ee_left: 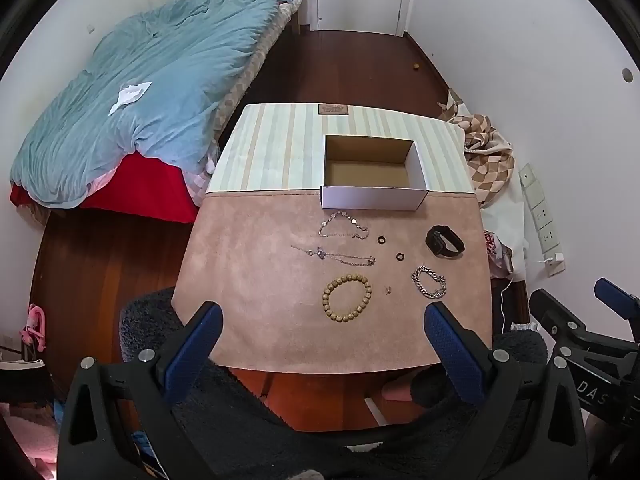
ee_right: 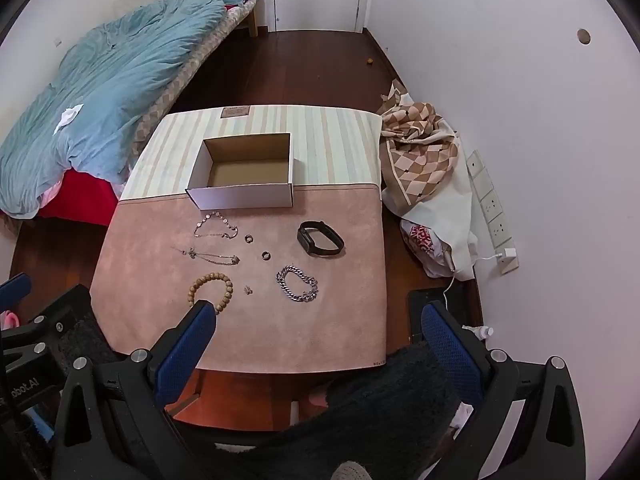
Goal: Organize jewelry
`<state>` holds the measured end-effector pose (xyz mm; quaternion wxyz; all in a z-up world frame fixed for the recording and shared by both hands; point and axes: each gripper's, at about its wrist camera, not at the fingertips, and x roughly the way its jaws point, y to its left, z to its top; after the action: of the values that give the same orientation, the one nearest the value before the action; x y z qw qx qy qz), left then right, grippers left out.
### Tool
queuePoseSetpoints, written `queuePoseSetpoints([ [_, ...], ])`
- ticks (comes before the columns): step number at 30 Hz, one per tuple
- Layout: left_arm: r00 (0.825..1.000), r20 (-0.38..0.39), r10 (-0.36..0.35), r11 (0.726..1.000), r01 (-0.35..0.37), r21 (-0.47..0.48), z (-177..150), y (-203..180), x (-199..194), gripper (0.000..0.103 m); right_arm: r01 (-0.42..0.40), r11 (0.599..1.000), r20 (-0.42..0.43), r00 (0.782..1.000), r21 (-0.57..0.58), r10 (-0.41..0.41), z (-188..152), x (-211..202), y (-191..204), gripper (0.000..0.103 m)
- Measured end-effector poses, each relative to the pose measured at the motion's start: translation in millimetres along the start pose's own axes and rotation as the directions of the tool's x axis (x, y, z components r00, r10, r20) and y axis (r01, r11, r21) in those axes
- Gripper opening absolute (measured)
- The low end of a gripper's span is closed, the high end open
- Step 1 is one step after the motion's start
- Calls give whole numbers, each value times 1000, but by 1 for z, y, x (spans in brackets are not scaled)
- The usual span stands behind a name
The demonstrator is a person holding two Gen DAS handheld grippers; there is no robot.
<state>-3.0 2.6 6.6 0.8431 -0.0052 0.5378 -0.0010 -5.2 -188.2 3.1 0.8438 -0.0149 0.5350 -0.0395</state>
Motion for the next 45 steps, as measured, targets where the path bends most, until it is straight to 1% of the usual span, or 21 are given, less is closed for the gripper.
queuePoseSetpoints([
  [28, 1000, 12, 2, 1000, -2, 6, 3, -3, -6, 103, -1, 1000, 14, 1000, 10, 1, 1, -4, -6, 103],
  [33, 1000, 15, 1, 1000, -1, 5, 3, -3, -6, 103, -9, 1000, 27, 1000, 16, 9, 3, -10, -9, 103],
  [45, 999, 35, -13, 1000, 13, 1, 1, 1, -12, 103, 4, 1000, 62, 998, 19, -5, 1, -19, -9, 103],
])
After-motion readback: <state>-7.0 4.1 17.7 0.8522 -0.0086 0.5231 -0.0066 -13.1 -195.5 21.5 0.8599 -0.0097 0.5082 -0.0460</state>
